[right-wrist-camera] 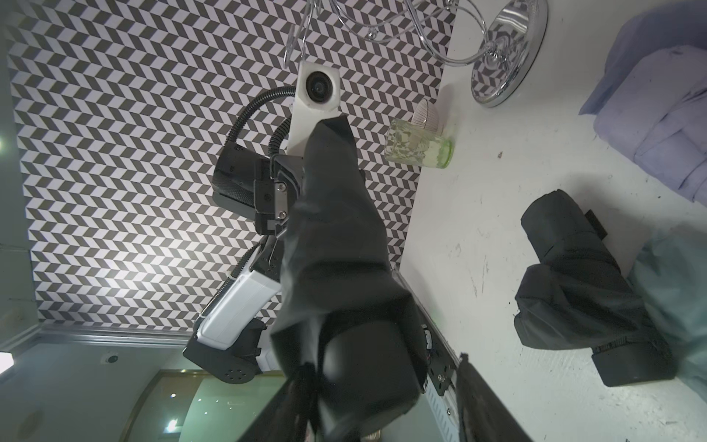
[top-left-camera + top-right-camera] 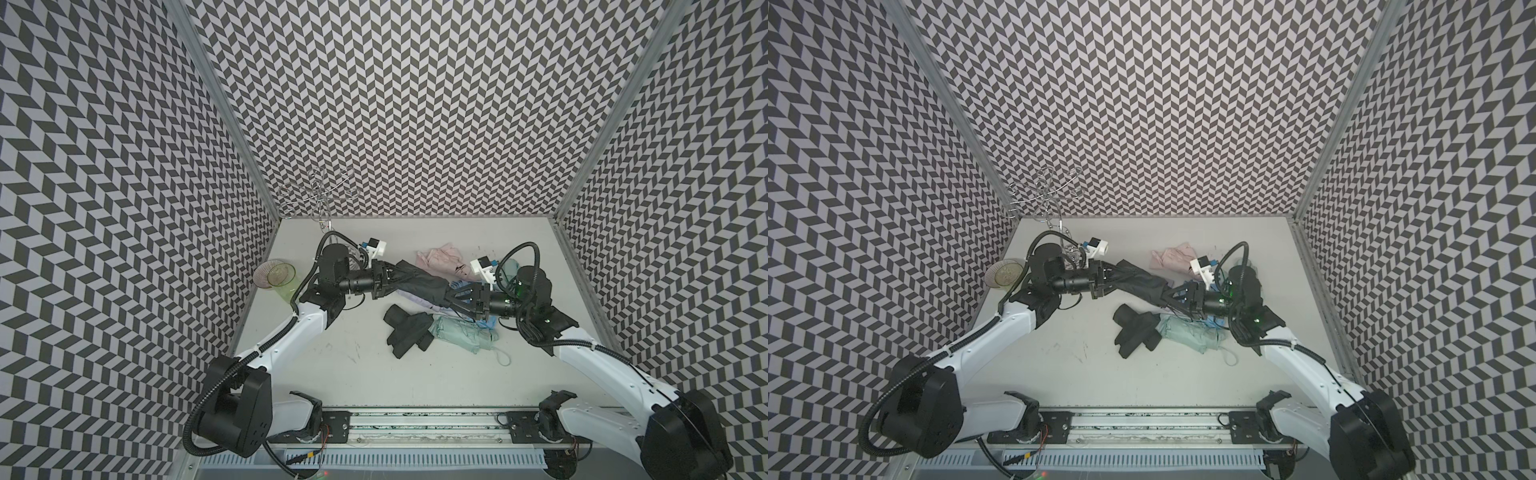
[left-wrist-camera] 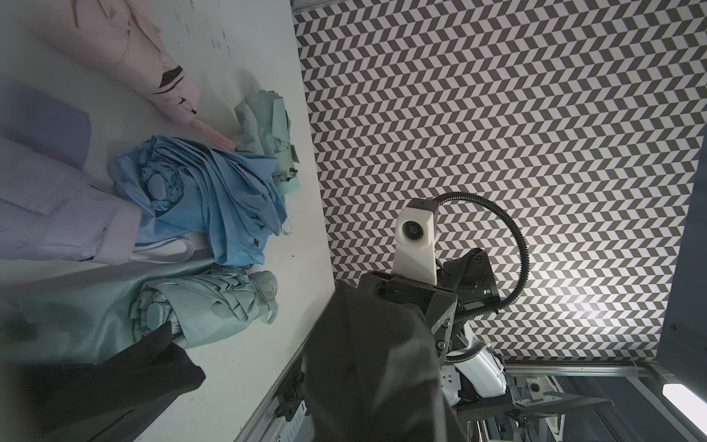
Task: Take umbrellas out of sleeves
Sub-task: Take out the umbrella from the umbrella sleeve.
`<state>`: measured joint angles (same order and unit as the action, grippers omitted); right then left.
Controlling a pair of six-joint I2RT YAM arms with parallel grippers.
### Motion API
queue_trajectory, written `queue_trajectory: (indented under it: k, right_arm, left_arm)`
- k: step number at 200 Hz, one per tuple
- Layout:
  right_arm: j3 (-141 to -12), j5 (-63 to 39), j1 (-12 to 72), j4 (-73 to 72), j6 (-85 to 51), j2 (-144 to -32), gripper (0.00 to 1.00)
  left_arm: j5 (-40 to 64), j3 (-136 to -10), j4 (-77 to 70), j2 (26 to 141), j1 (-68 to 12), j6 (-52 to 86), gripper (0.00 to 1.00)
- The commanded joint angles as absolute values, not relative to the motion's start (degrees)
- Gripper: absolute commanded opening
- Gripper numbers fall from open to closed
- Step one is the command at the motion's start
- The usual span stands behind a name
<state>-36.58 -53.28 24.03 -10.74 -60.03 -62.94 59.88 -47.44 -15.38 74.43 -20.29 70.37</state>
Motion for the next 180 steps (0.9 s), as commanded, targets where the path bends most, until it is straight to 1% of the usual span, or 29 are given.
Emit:
queue_trajectory:
  k: [1, 24, 52, 66, 76, 104, 123, 156, 180]
  right_arm:
    - [-37.9, -50.8, 24.5, -9.6, -59.0, -63.2, 0.6]
    - [-37.5, -50.7, 24.5, -12.0, -60.3, -62.7, 0.53]
    - [-37.1, -50.6, 24.5, -12.5, -60.6, -62.1, 0.4]
    - [-36.5, -50.9, 24.5, -14.5, -62.0, -61.8, 0.36]
    - [-36.0, -51.1, 24.5, -17.0, -63.1, -61.5, 0.37]
    - [-36.3, -51.2, 24.4, -19.6, -63.7, -61.1, 0.47]
    - [-36.7, -51.8, 24.7, -20.7, -63.9, -61.4, 0.47]
    - [-36.6, -52.2, 25.1, -23.2, -65.1, -62.0, 0.42]
    - [-36.4, -52.4, 25.3, -22.1, -64.5, -61.5, 0.43]
  left_arm:
    - [63.3, -48.2, -18.9, 72.2, -20.7, 71.6, 0.0]
    - [63.4, -48.0, -18.6, 72.1, -20.7, 71.2, 0.0]
    - [63.2, -48.0, -17.5, 71.8, -20.6, 70.5, 0.0]
    - [63.1, -47.9, -17.4, 71.7, -20.6, 70.4, 0.0]
    - [63.1, -47.7, -17.4, 71.7, -20.7, 70.4, 0.0]
    - [62.9, -47.2, -17.5, 71.5, -20.8, 70.5, 0.0]
    - [62.9, -46.8, -18.3, 71.1, -20.9, 71.1, 0.0]
    - [62.8, -46.1, -19.5, 70.7, -20.9, 72.1, 0.0]
    - [62.8, -45.9, -19.4, 70.4, -20.7, 72.0, 0.0]
